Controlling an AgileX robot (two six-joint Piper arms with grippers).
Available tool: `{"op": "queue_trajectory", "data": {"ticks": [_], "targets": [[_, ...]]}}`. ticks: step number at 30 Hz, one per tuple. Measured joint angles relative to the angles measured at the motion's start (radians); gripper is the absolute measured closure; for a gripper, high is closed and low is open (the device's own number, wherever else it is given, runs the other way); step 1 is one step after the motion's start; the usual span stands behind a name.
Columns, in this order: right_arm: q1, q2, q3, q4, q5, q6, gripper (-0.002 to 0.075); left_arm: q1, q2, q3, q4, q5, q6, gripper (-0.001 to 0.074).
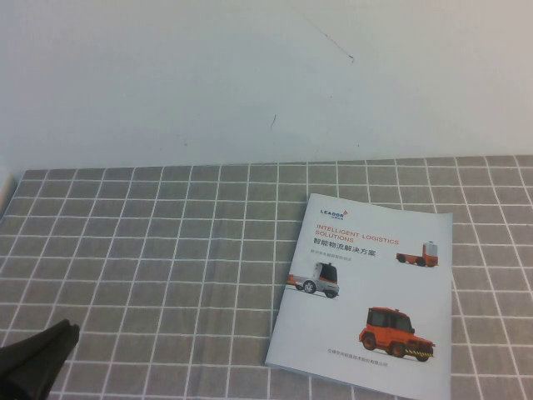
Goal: Close book
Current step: 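Close the open booklet and leave it lying on the table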
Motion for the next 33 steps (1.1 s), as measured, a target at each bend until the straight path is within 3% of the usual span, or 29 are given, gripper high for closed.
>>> {"op": "queue_trajectory", "data": {"ticks": [22, 33], "targets": [[0.0, -0.001, 0.002, 0.008, 0.013, 0.0, 0.0729, 0.001, -0.033, 0.002, -0.015, 0.004, 0.0, 0.0738], [0.0, -0.001, 0.002, 0.008, 0.013, 0.0, 0.0729, 0.197, -0.303, 0.083, -0.007, -0.091, 0.134, 0.0738]]}}
